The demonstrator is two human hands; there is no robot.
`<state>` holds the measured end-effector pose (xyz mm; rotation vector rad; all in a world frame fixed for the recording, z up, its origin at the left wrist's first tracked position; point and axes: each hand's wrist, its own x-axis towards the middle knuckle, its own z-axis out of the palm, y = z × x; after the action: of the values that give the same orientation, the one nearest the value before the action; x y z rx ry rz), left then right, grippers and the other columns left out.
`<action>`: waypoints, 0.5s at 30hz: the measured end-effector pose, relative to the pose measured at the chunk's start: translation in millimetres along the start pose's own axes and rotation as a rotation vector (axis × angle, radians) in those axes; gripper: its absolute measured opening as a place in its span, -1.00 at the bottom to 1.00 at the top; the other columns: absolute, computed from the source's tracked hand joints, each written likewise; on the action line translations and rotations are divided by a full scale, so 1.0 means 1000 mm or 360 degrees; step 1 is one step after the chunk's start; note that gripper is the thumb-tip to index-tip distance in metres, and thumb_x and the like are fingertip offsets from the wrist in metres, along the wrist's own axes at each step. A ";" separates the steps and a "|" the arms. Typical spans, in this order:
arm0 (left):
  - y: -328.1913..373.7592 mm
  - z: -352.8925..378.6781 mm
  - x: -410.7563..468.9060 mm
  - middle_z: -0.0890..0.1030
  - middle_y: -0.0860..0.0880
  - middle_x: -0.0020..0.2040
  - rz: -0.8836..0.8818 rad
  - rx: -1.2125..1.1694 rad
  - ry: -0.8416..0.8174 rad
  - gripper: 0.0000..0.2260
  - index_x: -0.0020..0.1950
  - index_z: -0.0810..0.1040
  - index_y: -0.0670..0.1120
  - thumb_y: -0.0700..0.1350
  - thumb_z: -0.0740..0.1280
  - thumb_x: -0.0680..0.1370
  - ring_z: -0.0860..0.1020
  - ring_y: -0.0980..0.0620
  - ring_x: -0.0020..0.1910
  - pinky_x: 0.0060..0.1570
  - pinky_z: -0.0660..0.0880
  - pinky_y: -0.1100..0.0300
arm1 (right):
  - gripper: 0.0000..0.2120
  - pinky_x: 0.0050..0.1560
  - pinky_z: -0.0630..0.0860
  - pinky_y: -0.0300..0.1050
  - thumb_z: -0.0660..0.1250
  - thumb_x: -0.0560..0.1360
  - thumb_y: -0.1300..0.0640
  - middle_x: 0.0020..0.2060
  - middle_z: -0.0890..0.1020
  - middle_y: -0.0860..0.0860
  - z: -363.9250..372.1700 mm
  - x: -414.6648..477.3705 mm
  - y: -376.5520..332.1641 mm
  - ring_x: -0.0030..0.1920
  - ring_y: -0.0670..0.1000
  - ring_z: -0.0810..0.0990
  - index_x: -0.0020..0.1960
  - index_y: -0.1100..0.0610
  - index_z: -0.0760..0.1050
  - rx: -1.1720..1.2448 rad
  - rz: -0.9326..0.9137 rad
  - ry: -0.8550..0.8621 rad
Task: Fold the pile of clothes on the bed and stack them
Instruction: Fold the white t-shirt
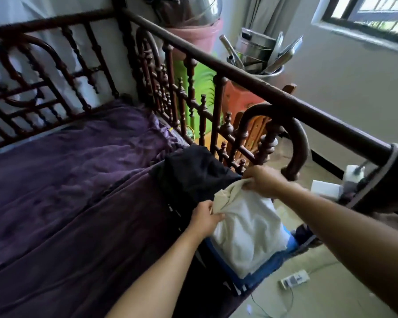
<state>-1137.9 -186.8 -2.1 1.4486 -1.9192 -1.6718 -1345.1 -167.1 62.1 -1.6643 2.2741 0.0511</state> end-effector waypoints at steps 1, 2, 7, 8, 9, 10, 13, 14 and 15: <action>-0.004 0.004 0.012 0.65 -0.06 -0.06 -0.0032 0.0123 0.0110 -0.82 0.01 0.56 -0.15 -0.14 0.41 0.45 0.59 -0.06 -0.03 -0.03 0.52 0.07 | -0.82 -0.08 0.53 -0.06 0.33 0.46 -0.06 -0.04 0.60 0.03 0.014 0.014 0.000 0.01 0.12 0.58 0.04 -0.07 0.55 0.0023 0.0050 0.0011; -0.006 0.005 0.021 0.63 -0.06 -0.06 -0.0064 0.0237 0.0215 -0.84 0.01 0.54 -0.13 -0.14 0.38 0.45 0.58 -0.08 -0.05 -0.09 0.49 0.08 | -0.80 -0.05 0.52 -0.05 0.28 0.48 -0.05 0.00 0.60 0.04 0.026 0.028 -0.001 0.05 0.14 0.57 0.08 -0.08 0.54 0.0063 0.0098 0.0029; -0.029 0.000 0.053 0.46 -0.09 0.29 0.0249 0.1076 0.0674 -0.61 0.34 0.43 -0.03 -0.07 0.32 0.51 0.42 -0.10 0.25 0.12 0.40 0.02 | -0.49 0.29 0.35 0.08 0.22 0.54 -0.05 0.46 0.28 0.09 0.081 0.057 -0.003 0.42 0.17 0.26 0.47 -0.04 0.24 -0.0163 0.0010 0.0303; -0.033 0.001 0.057 0.45 -0.13 0.33 0.0425 0.1184 0.0696 -0.59 0.35 0.45 -0.04 -0.04 0.35 0.51 0.42 -0.14 0.29 0.14 0.42 -0.02 | -0.45 0.34 0.29 0.10 0.20 0.55 -0.11 0.51 0.19 0.10 0.091 0.056 -0.002 0.48 0.16 0.17 0.50 -0.05 0.19 -0.0199 -0.0071 0.0342; -0.038 0.005 0.061 0.44 -0.17 0.37 0.0571 0.1267 0.0696 -0.58 0.36 0.47 -0.04 -0.01 0.35 0.51 0.42 -0.18 0.33 0.17 0.44 -0.07 | -0.43 0.38 0.22 0.10 0.16 0.56 -0.18 0.54 0.12 0.10 0.102 0.053 0.000 0.52 0.15 0.08 0.52 -0.07 0.16 -0.0209 -0.0164 0.0342; -0.044 0.009 0.065 0.40 -0.20 0.41 0.0652 0.1361 0.0638 -0.56 0.40 0.44 -0.02 0.03 0.33 0.53 0.38 -0.21 0.37 0.22 0.42 -0.11 | -0.42 0.42 0.15 0.11 0.09 0.57 -0.24 0.56 0.05 0.10 0.114 0.050 0.003 0.55 0.14 -0.01 0.53 -0.09 0.12 -0.0212 -0.0230 0.0283; -0.070 0.017 0.077 0.06 -0.15 0.57 0.0452 0.1573 0.0178 -0.45 0.56 0.01 0.11 0.21 0.03 0.61 0.04 -0.18 0.54 0.44 0.09 -0.19 | -0.36 0.48 -0.02 0.12 -0.13 0.52 -0.38 0.57 -0.11 0.04 0.145 0.043 0.015 0.55 0.10 -0.21 0.55 -0.19 -0.07 -0.0202 -0.0206 0.0029; -0.080 0.020 0.081 -0.06 -0.13 0.58 0.0373 0.1589 0.0081 -0.43 0.56 -0.14 0.13 0.25 -0.05 0.61 -0.07 -0.14 0.55 0.46 -0.01 -0.17 | -0.34 0.49 -0.05 0.11 -0.18 0.50 -0.41 0.56 -0.15 0.01 0.154 0.041 0.020 0.54 0.08 -0.26 0.54 -0.21 -0.11 -0.0184 -0.0174 -0.0016; -0.088 0.021 0.084 -0.13 -0.11 0.58 0.0322 0.1606 0.0036 -0.42 0.54 -0.23 0.14 0.27 -0.12 0.59 -0.14 -0.12 0.55 0.47 -0.07 -0.16 | -0.33 0.49 -0.08 0.11 -0.24 0.49 -0.42 0.55 -0.20 -0.01 0.162 0.041 0.023 0.53 0.05 -0.31 0.54 -0.22 -0.16 -0.0157 -0.0159 -0.0030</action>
<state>-1148.3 -225.8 -118.9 1.4027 -2.9455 -0.5439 -1339.0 -162.1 -106.6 -1.8167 2.2039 0.1573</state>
